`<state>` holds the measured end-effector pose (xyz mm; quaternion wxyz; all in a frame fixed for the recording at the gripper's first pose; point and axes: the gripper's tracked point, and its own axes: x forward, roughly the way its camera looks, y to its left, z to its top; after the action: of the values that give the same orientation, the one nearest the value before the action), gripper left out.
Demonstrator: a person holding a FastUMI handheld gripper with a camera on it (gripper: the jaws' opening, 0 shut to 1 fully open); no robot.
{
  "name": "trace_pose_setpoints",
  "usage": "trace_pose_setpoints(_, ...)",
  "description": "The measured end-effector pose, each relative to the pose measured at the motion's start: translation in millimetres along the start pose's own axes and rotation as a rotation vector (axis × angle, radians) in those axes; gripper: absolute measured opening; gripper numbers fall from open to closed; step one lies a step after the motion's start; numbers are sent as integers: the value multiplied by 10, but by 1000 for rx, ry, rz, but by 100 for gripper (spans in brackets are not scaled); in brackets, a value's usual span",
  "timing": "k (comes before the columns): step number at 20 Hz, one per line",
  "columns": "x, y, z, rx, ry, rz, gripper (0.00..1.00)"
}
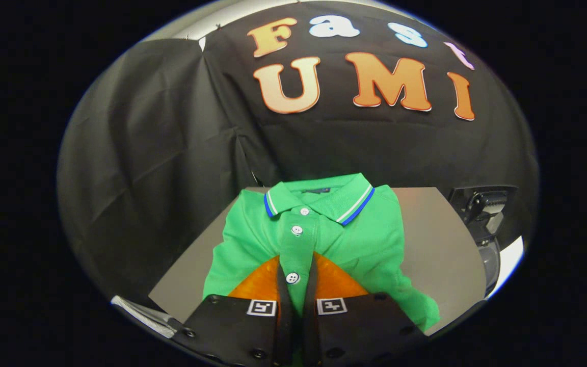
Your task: Put the clothes into the washing machine and then close the washing machine lid.
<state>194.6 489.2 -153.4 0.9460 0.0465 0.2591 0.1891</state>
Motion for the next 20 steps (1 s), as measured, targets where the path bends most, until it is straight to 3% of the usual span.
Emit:
trace_pose_setpoints(4, -89, -20, 236, 59, -128, 61, 15)
trace_pose_setpoints(9, -460, 61, 616, -17, -297, 130, 15)
trace_pose_setpoints(15, -986, 10, 897, -11, -384, 170, 15)
trace_pose_setpoints(20, -1559, -391, 1182, -46, -460, 196, 15)
